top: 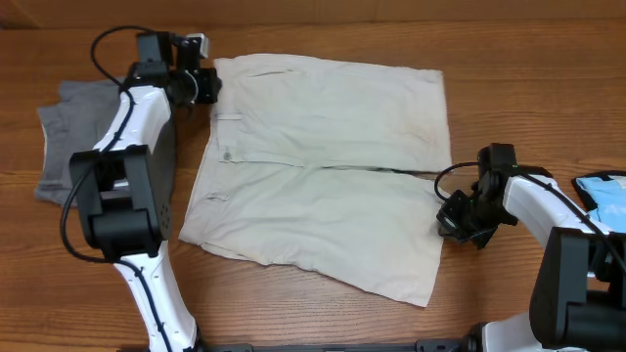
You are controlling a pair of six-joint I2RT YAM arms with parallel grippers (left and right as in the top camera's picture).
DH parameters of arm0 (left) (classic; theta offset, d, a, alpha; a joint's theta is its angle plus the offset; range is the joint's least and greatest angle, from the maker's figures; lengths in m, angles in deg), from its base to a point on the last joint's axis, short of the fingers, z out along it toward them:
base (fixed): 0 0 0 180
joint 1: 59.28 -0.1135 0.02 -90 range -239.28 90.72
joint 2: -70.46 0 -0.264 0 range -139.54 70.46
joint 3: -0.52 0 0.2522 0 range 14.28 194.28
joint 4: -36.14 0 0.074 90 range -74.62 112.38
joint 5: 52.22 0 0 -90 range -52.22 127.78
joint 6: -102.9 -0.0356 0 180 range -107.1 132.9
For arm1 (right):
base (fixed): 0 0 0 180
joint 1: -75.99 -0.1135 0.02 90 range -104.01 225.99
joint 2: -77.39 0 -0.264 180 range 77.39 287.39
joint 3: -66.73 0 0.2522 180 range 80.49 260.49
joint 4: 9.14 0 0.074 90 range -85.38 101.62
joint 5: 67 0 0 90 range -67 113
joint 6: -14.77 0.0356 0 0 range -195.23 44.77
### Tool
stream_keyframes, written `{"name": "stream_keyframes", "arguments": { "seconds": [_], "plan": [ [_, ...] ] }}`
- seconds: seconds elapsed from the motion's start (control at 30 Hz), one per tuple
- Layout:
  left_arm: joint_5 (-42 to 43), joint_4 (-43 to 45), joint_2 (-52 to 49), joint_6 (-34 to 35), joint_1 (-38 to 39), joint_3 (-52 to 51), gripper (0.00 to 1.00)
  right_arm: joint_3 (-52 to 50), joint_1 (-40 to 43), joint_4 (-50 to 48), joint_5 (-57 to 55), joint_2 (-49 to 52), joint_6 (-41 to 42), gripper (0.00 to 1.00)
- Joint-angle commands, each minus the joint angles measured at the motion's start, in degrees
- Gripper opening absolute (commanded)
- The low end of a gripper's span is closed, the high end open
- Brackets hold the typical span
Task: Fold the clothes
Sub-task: 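Release the waistband and lift the left gripper away from the shorts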
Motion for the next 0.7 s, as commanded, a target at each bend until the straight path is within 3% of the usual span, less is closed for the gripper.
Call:
{"name": "stream_keyframes", "arguments": {
  "seconds": [0.0,0.2,0.23,0.3,0.33,0.4,0.57,0.67],
  "plan": [
    [-7.23,-0.96,2.14,-1.18,-2.36,1.29,0.04,-3.58,-0.20,1.20,-9.64,4.44,3.02,0.04],
    [-8.57,-1.84,2.14,-1.42,-3.76,1.29,0.04,-2.34,-0.20,2.23,-9.97,4.11,3.02,0.04],
    [-8.46,-1.92,2.12,-1.40,-3.80,1.29,0.06,-2.10,-0.20,2.40,-9.97,4.11,2.99,0.04],
    [-7.98,-2.16,2.14,-1.38,-3.80,1.29,0.28,-1.49,-0.20,2.64,-9.92,4.00,1.84,0.04],
    [-7.89,-2.29,2.14,-1.40,-3.76,1.29,0.44,-1.07,-0.20,3.02,-9.90,3.82,1.40,0.11],
    [-6.69,-2.69,2.27,-1.44,-3.63,1.31,0.56,0.07,-0.20,3.98,-9.31,3.02,-0.66,0.31],
    [-2.86,-5.51,5.25,-1.64,-3.69,1.31,0.60,4.48,-0.20,8.13,-8.68,-2.69,-2.73,0.39],
    [-1.29,-8.11,8.87,-2.58,-3.69,1.29,0.61,7.39,-0.20,9.09,-7.08,-7.37,-5.09,0.49]
  ]
}}
